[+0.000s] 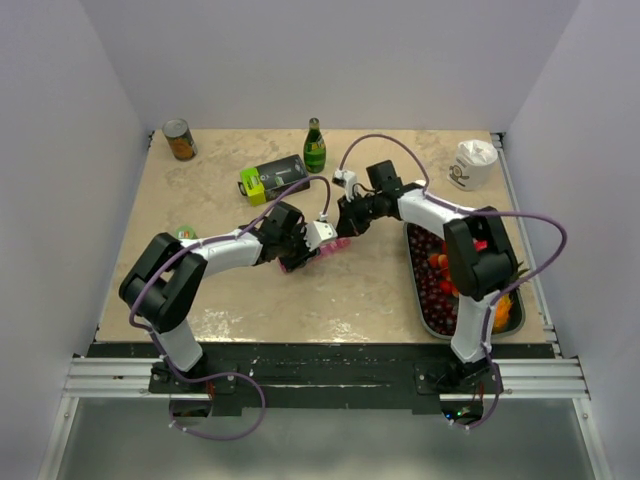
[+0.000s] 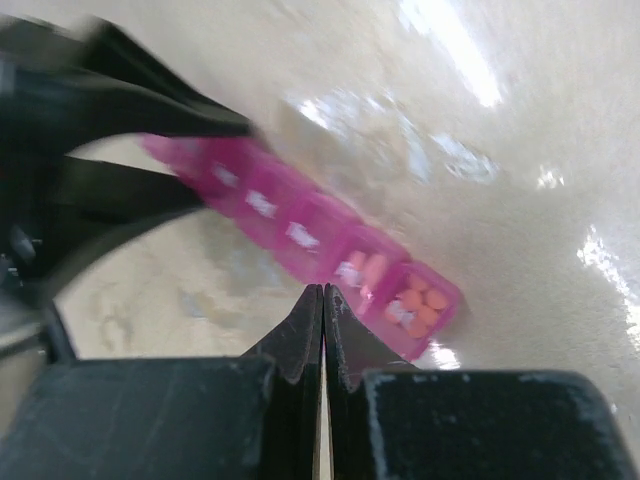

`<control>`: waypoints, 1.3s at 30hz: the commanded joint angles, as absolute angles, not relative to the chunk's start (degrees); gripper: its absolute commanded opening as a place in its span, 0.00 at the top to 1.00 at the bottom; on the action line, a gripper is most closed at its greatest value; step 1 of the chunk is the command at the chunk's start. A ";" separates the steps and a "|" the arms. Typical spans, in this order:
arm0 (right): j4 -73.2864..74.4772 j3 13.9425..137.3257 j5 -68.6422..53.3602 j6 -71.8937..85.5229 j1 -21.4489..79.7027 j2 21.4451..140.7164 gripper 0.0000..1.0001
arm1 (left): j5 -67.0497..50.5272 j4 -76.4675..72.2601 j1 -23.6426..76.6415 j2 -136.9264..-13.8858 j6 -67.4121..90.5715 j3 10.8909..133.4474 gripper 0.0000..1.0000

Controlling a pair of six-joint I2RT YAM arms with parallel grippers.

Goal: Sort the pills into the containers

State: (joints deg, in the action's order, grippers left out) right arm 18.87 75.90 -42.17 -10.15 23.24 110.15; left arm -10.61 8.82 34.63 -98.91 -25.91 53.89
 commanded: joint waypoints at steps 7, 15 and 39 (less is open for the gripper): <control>25.49 79.80 -33.12 -13.10 23.47 121.47 1.00 | -9.23 12.83 34.54 -101.87 -24.52 54.05 0.89; 26.11 79.63 -44.99 -16.87 21.89 111.03 1.00 | -8.44 12.31 34.54 -101.25 -23.12 54.58 0.86; 22.15 74.18 -43.77 -20.21 13.62 92.04 0.78 | -7.21 9.76 32.17 -83.08 -13.10 53.97 0.04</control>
State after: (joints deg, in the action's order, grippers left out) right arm 23.59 74.50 -44.12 -17.76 14.26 98.67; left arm -7.03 11.94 33.82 -92.36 -16.40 54.81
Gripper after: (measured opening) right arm 0.184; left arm 0.897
